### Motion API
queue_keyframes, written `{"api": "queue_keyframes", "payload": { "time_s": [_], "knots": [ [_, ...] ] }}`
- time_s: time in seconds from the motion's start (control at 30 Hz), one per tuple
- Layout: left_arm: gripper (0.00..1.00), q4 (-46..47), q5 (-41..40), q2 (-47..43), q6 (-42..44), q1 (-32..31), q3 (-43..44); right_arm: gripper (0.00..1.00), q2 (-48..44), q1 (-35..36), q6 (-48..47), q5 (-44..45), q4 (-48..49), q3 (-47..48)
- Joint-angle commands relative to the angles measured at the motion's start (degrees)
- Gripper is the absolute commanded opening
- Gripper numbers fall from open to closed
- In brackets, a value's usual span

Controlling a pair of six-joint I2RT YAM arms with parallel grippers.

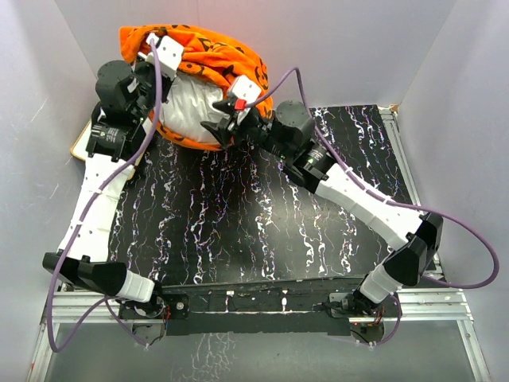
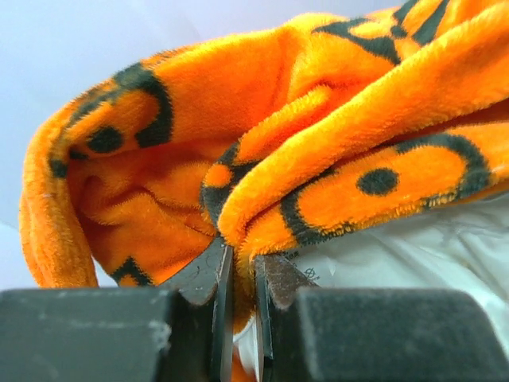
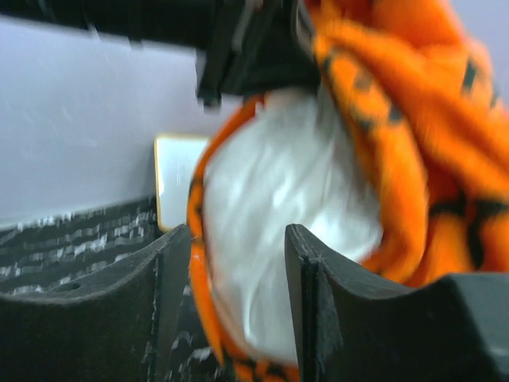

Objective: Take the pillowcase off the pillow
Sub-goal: Remove the pillow from the pillowcase.

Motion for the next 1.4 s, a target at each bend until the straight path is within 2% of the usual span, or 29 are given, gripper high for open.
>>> {"api": "queue_keyframes", "payload": {
  "time_s": [0.0, 0.07, 0.17, 0.43, 0.6, 0.77, 0.97, 1.23, 1.37],
  "knots": [
    [0.0, -5.83, 12.91, -0.87, -10.03, -0.02, 15.27, 0.56, 2.78, 0.61, 0.79, -0.98, 1.86, 10.91],
    [0.0, -12.52, 17.3, 0.7, -13.33, 0.0, 20.95, 0.59, 4.97, 0.61, 0.32, -0.33, 0.03, 14.41],
    [0.0, -15.68, 21.21, 1.06, -16.34, 0.03, 24.06, 0.61, 7.67, 0.61, -1.34, 0.35, -3.32, 19.02],
    [0.0, -11.3, 22.06, -1.12, -18.32, 0.06, 24.09, 0.63, 7.67, 0.61, -4.36, 1.03, -6.63, 20.13],
    [0.0, -6.29, 19.82, -0.85, -19.07, -0.02, 28.08, 0.62, 7.29, 0.94, -5.52, 1.29, -8.23, 20.41],
    [0.0, -7.64, 21.66, 1.01, -21.12, 0.04, 35.4, 0.63, 7.27, 2.06, -7.66, 3.47, -8.54, 20.88],
    [0.0, -8.12, 22.77, -2.21, -21.18, 0.01, 30.34, 0.76, 7.83, 2.96, -8.71, 5.63, -7.53, 23.35],
    [0.0, -11.4, 23.62, -6.98, -19.72, 0.03, 20.49, 0.86, 9.07, 4.02, -11.49, 4.07, -8.21, 26.11],
    [0.0, -13.58, 24.3, -6.5, -20.2, -0.02, 21.34, 0.9, 12.38, 4.06, -12.41, 2.32, -12.83, 29.71]
  ]
}}
